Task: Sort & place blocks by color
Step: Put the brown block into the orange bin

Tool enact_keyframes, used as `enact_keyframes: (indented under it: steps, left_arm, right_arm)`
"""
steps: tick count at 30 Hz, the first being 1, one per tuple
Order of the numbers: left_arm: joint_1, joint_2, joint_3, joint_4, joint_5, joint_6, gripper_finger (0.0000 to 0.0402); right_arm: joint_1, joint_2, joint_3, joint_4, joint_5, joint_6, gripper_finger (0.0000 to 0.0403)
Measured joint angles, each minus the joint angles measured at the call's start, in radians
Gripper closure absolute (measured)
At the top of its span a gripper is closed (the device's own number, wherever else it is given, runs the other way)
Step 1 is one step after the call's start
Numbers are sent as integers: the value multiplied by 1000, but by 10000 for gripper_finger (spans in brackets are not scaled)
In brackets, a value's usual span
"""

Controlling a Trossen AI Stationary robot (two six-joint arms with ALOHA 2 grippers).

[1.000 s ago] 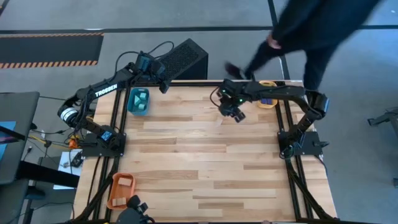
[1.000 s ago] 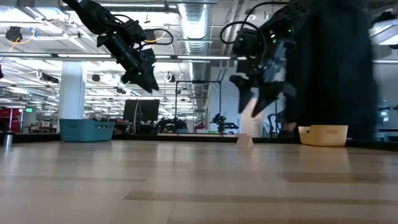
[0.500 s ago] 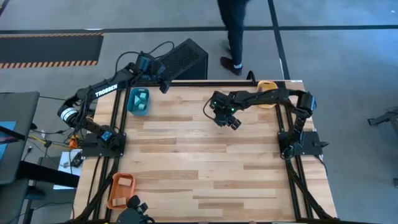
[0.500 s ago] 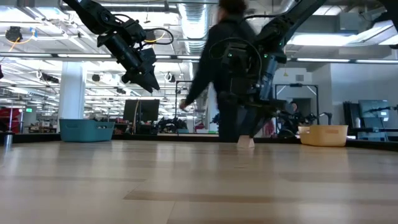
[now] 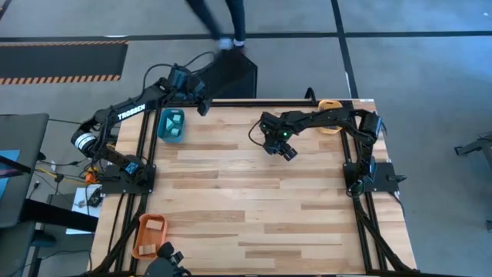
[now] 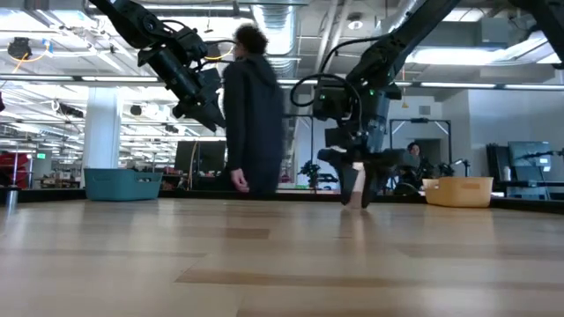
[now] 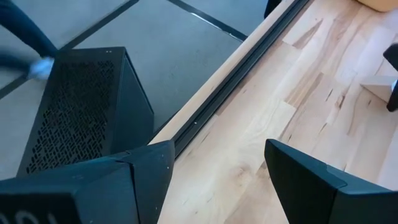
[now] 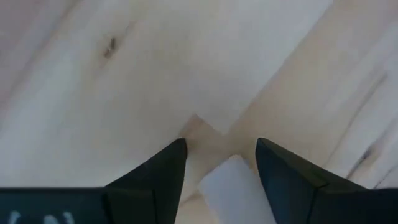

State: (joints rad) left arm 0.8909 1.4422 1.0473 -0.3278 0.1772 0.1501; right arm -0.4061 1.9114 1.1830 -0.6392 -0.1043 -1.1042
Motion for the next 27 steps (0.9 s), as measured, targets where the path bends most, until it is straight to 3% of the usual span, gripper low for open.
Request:
enact_keyframes:
  steps: [5, 12, 15, 21, 24, 27]
  left_arm:
    - [-3, 0, 0, -15, 0, -1, 164]
    - [-9, 0, 0, -20, -6, -2, 164]
    - [-9, 0, 0, -20, -6, -8, 164]
    - [-9, 0, 0, -18, -29, -24, 164]
    - [-9, 0, 0, -14, -32, -19, 164]
    - [-9, 0, 0, 3, -32, -16, 164]
  right_arm:
    - [-19, -28, 61, -14, -30, 271, 202]
    - [-132, -54, 82, -21, -128, 1032, 208]
    - [-140, -58, 83, -63, -67, 1352, 208]
    - [-88, -57, 83, -73, 117, 1793, 208]
    - [-69, -57, 83, -76, 129, 2028, 205]
    - [-52, -57, 83, -79, 145, 2141, 191]
